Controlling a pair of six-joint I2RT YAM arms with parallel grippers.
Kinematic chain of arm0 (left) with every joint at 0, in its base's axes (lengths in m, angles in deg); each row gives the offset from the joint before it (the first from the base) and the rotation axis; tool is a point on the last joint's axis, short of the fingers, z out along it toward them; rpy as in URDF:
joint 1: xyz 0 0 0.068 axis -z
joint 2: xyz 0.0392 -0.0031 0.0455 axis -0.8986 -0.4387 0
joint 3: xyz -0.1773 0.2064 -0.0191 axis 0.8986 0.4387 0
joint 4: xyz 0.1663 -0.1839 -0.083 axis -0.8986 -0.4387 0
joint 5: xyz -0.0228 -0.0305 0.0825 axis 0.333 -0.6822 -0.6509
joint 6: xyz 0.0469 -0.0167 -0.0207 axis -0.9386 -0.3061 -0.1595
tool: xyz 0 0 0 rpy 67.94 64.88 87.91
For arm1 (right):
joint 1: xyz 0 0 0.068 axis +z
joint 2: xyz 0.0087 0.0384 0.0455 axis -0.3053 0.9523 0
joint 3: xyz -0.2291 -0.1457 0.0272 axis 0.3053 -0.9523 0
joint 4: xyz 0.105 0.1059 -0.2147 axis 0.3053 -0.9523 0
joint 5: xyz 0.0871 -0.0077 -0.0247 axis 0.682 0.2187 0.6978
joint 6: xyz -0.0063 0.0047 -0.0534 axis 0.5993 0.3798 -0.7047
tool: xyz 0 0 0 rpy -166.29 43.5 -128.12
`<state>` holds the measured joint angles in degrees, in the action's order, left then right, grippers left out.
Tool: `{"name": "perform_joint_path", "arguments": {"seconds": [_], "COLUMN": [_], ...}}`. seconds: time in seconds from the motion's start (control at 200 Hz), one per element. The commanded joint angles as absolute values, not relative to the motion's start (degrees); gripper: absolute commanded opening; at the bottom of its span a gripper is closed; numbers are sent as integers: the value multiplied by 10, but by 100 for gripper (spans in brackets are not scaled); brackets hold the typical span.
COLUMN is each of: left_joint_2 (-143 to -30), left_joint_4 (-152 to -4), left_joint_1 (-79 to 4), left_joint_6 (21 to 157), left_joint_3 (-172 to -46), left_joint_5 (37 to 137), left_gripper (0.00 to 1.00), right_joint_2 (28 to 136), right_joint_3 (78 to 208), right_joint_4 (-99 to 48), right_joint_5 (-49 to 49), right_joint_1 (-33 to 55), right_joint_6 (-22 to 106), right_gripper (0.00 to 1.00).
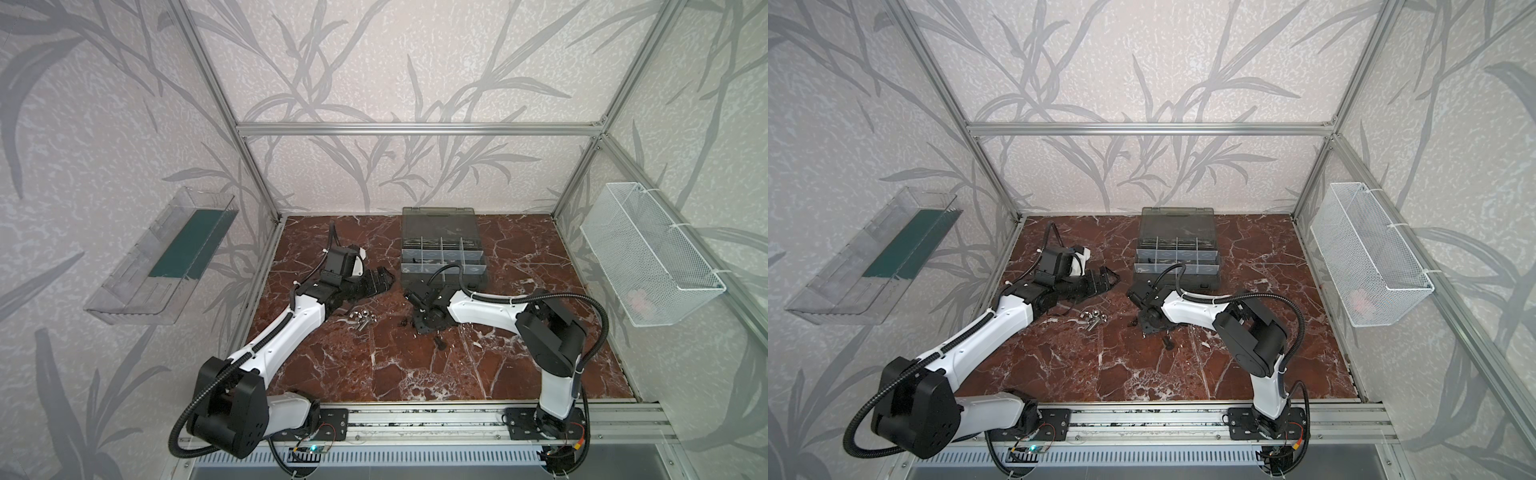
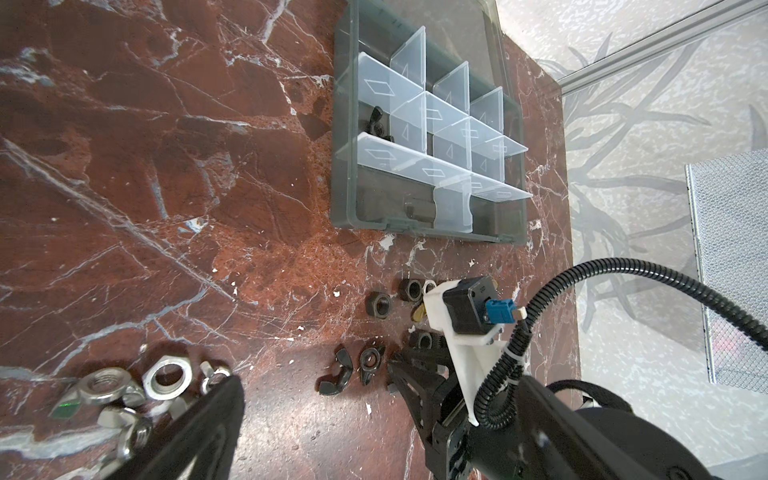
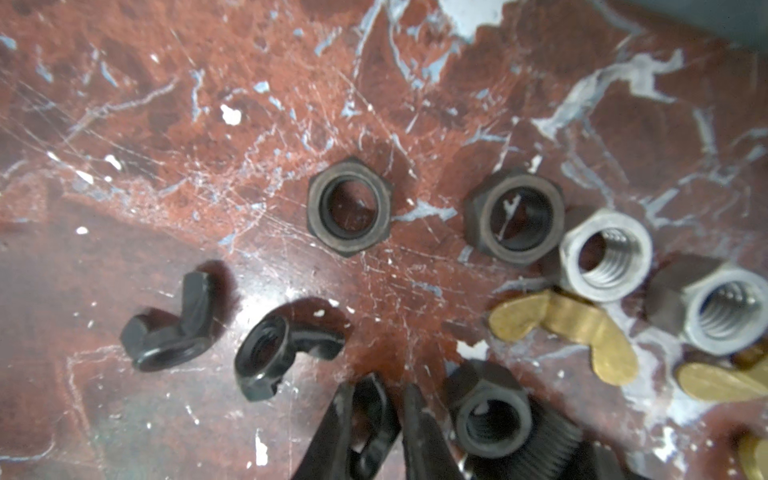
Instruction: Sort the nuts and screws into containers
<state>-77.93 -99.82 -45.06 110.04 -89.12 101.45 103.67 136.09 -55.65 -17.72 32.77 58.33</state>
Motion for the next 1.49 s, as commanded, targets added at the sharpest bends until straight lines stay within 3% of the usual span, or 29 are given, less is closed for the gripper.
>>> {"name": "perform_joint_path", "arguments": {"seconds": [0.0,0.22,0.34,0.69,0.945,1.49], "left_joint_2": [-766,-767,-768,-769,-776,-769], "left_joint_4": [-991,-986,-983,-978,-966,-948], "left_joint_1": [-456,-458,-460,-467,-474,-478], "left_joint_6": [1106,1110,1113,1117,1126,1139], "left_joint_3": [-886,-885,-883,-883,-883,-874], "left_joint_5": [1016,1022,1026,1031,1050,1070], "left_gripper": [99,99,100,99,100,99], "right_joint_2": [1014,1010,1010,1026,1013,951], "right_joint_3": [1353,1349,1351,1393,1383,1329], "right_joint_4": [-588,-595,-599,-619,-620,-625], "right_joint_5": [-178,-182,-186,-187,-186,-173], "right_joint_1": [326,330,330,330,330,337], "right_joint_6": [576,576,571,545,533,522], "right_gripper": [24,20,10,8,9,23]}}
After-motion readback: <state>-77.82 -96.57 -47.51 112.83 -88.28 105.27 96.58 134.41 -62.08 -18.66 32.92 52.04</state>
